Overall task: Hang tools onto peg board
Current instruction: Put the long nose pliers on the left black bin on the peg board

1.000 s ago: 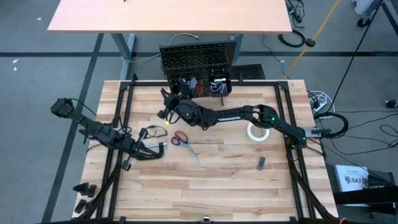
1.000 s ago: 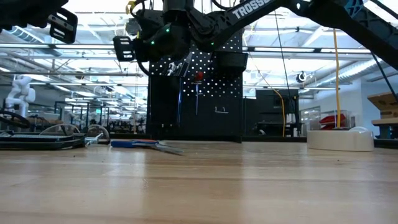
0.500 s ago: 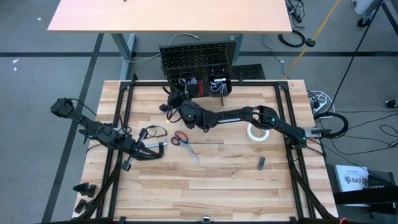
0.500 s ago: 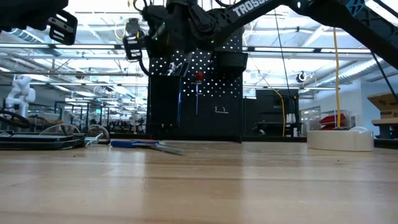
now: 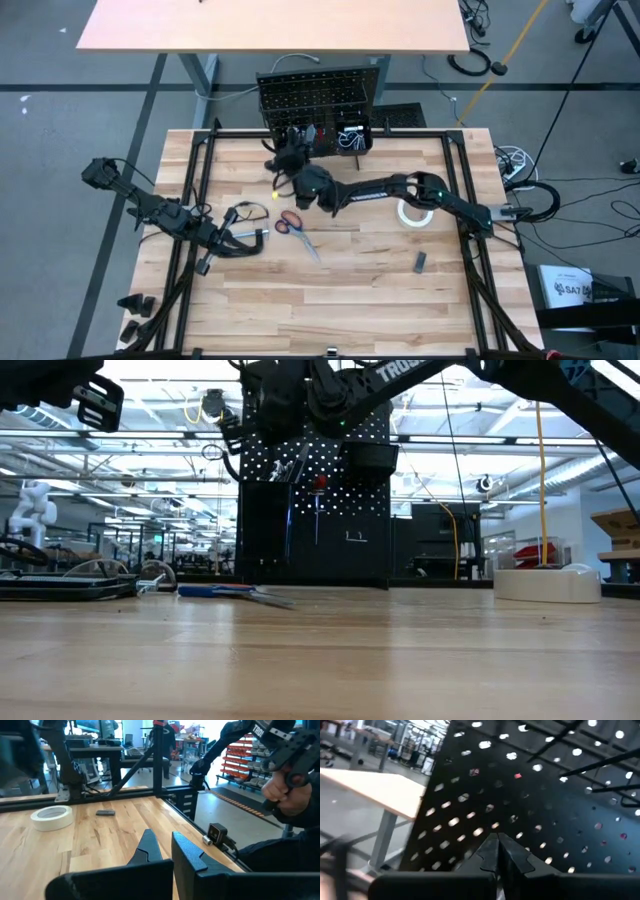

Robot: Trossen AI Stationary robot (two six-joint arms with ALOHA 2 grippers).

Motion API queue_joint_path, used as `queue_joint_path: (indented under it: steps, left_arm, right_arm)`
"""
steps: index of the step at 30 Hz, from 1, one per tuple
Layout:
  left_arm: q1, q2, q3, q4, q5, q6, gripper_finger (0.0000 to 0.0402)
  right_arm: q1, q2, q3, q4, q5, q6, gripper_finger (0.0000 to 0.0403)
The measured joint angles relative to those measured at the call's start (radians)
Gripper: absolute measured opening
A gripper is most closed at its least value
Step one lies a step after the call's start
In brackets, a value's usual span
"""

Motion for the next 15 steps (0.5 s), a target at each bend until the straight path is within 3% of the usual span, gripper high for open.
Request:
queue_joint_path:
  steps: [6,11,15]
  left_arm:
    - [0.000,0.000,0.000,0.000,0.000,0.000,0.0000]
    - [0.000,0.000,0.000,0.000,0.011,0.000,0.0000]
    - [0.000,0.000,0.000,0.001,0.011,0.001,0.0000]
  right_arm:
    - [-0.034,-0.004,0.000,-0.014,-0.004,0.042,0.0000]
    - [-0.040,-0.004,0.000,-0.187,-0.023,0.192,0.0000]
    - [-0.041,-0.004,0.000,-0.364,-0.228,0.393,0.0000]
